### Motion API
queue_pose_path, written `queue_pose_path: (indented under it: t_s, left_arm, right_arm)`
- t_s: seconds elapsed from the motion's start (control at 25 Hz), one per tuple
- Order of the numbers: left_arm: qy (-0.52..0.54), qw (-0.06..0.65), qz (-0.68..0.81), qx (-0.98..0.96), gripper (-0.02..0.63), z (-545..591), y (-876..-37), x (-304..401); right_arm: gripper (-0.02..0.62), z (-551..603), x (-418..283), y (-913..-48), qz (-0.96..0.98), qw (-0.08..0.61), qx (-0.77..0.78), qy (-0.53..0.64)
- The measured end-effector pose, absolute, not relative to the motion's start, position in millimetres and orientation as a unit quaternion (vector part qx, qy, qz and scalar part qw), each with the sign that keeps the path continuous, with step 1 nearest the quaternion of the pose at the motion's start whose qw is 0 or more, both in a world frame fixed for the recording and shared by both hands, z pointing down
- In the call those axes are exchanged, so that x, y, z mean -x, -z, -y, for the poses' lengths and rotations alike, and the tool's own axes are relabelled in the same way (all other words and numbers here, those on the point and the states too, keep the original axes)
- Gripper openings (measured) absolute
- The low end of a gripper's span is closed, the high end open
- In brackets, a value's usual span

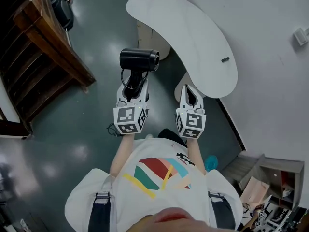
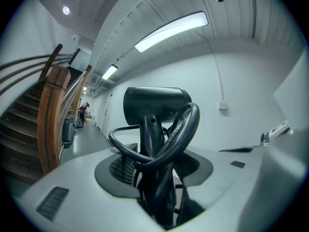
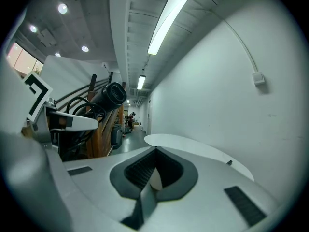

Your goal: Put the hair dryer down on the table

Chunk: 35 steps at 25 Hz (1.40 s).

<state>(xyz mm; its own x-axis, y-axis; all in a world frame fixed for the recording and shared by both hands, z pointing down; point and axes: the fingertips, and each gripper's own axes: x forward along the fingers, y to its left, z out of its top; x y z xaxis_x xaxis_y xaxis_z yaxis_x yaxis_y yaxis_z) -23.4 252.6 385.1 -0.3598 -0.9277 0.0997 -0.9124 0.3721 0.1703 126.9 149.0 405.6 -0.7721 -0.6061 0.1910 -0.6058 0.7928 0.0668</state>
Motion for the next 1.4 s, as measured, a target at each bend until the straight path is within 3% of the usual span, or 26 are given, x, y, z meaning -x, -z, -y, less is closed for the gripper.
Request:
queue_pose_path:
  t_s: [0.68,1.04,1.4]
  left_arm:
    - [0.065,0.082,0.822,-0.559,0.224,-224,-392,67]
    - [0.074,0.071,0.819,-0.564,0.224,-151,-373,107]
    - [0.061,0.042,0.818,-0.571,0.224,-38,-334,158]
  right_arm:
    - [0.009,-107,-83,-408,0.946,0.077,-0.315,0.007]
    - [0.009,-36,-47,-385,0.945,0.062,-0.319,0.036]
    - [0.009,75,30,-367,0.954,0.056,-0.293,0.014]
